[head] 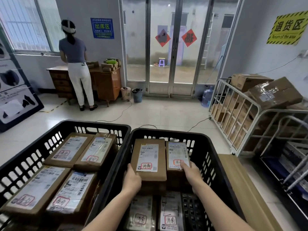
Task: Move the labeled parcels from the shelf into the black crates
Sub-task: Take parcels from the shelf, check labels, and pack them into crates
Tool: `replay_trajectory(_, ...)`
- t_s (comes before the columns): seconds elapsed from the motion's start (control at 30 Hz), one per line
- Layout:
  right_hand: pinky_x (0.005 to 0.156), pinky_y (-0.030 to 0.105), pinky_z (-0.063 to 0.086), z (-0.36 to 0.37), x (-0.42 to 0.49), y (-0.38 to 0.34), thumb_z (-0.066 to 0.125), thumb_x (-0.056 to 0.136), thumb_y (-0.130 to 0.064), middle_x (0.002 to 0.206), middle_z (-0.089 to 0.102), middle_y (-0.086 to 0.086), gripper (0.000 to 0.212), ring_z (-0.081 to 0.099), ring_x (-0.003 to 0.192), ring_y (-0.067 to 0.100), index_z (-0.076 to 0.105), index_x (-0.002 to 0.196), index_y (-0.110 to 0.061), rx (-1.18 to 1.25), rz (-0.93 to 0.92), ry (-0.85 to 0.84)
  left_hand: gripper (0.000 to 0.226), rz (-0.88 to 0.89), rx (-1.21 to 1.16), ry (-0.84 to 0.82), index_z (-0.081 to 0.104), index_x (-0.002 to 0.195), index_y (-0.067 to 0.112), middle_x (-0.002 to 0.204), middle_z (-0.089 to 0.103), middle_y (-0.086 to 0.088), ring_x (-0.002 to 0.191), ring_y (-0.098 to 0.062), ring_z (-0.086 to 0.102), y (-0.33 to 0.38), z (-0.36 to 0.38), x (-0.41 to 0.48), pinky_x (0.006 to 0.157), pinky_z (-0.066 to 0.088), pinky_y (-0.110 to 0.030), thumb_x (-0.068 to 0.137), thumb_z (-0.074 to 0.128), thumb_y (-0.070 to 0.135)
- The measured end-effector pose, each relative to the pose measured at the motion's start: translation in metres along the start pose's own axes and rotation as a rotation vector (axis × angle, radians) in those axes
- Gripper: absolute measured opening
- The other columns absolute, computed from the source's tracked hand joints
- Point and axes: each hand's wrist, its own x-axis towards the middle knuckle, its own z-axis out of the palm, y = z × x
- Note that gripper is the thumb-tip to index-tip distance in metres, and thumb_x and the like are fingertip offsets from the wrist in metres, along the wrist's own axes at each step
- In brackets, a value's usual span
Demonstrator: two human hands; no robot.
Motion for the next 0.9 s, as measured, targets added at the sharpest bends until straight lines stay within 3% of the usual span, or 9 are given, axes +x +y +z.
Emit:
replay_trajectory(0.1, 0.085, 0.031, 0.047, 0.0, 0.005, -0.003, 0.049, 0.095, -0.027, 0.112, 0.064, 0.007, 0.032, 0.059, 0.1, 0.021, 0.054, 0.123, -0.012, -0.035, -0.014, -0.006, 0.057, 0.039, 0.112, 0.004, 0.009, 0.149, 0.006, 0.151, 0.022, -0.016, 0.14, -0.028, 0.025, 0.001, 0.005, -0.003, 0.113, 0.024, -0.033, 0.098, 0.034, 0.007)
replay_trajectory(0.2, 0.095, 0.037, 0.046, 0.0, 0.009, -0.006, 0.049, 0.095, -0.028, 0.117, 0.063, 0.008, 0.033, 0.058, 0.107, 0.024, 0.053, 0.124, -0.013, -0.058, -0.035, -0.021, 0.06, 0.119, 0.312, 0.035, 0.009, 0.15, 0.011, 0.157, 0.007, -0.012, 0.145, -0.028, 0.007, 0.001, 0.008, -0.005, 0.116, 0.018, -0.042, 0.098, 0.038, 0.017)
replay_trajectory(0.37, 0.084, 0.03, 0.046, -0.001, 0.008, -0.005, 0.049, 0.095, -0.029, 0.109, 0.063, 0.003, 0.033, 0.058, 0.099, 0.019, 0.052, 0.124, -0.015, -0.059, -0.035, -0.049, 0.056, 0.208, 0.449, 0.005, 0.023, 0.143, 0.011, 0.155, 0.014, -0.009, 0.144, -0.026, 0.008, 0.006, 0.007, -0.002, 0.114, 0.026, -0.049, 0.095, 0.046, 0.027)
replay_trajectory(0.47, 0.08, 0.029, 0.043, -0.003, 0.007, -0.009, 0.051, 0.093, -0.034, 0.118, 0.061, 0.006, 0.038, 0.055, 0.096, 0.017, 0.048, 0.125, -0.014, -0.126, -0.029, -0.017, 0.054, 0.218, 0.462, -0.027, 0.027, 0.142, 0.014, 0.155, 0.016, -0.009, 0.144, -0.027, 0.009, 0.005, 0.004, -0.002, 0.114, 0.025, -0.049, 0.094, 0.048, 0.028)
replay_trajectory(0.63, 0.093, 0.042, 0.045, -0.002, 0.007, -0.017, 0.056, 0.084, -0.05, 0.124, 0.053, 0.012, 0.061, 0.05, 0.113, 0.031, 0.038, 0.132, -0.018, -0.453, -0.089, 0.114, 0.059, 0.235, 0.496, -0.038, 0.023, 0.144, 0.014, 0.155, 0.014, -0.008, 0.145, -0.026, 0.007, 0.005, 0.001, -0.003, 0.116, 0.022, -0.047, 0.093, 0.049, 0.031)
replay_trajectory(0.73, 0.09, 0.04, 0.041, 0.008, 0.002, -0.023, 0.055, 0.079, -0.058, 0.128, 0.045, 0.015, 0.073, 0.043, 0.117, 0.033, 0.03, 0.138, -0.022, -0.619, -0.129, 0.154, 0.066, 0.262, 0.523, -0.041, 0.016, 0.147, 0.013, 0.156, 0.012, -0.008, 0.146, -0.024, 0.005, 0.005, 0.001, -0.003, 0.118, 0.02, -0.045, 0.093, 0.049, 0.032)
replay_trajectory(0.9, 0.097, 0.044, 0.038, 0.028, -0.002, -0.027, 0.054, 0.073, -0.069, 0.141, 0.032, 0.016, 0.093, 0.035, 0.126, 0.033, 0.019, 0.143, -0.019, -0.832, -0.117, 0.185, 0.072, 0.307, 0.59, -0.021, 0.011, 0.149, 0.012, 0.157, 0.01, -0.006, 0.146, -0.022, 0.002, 0.004, 0.001, -0.002, 0.119, 0.015, -0.04, 0.093, 0.05, 0.035)
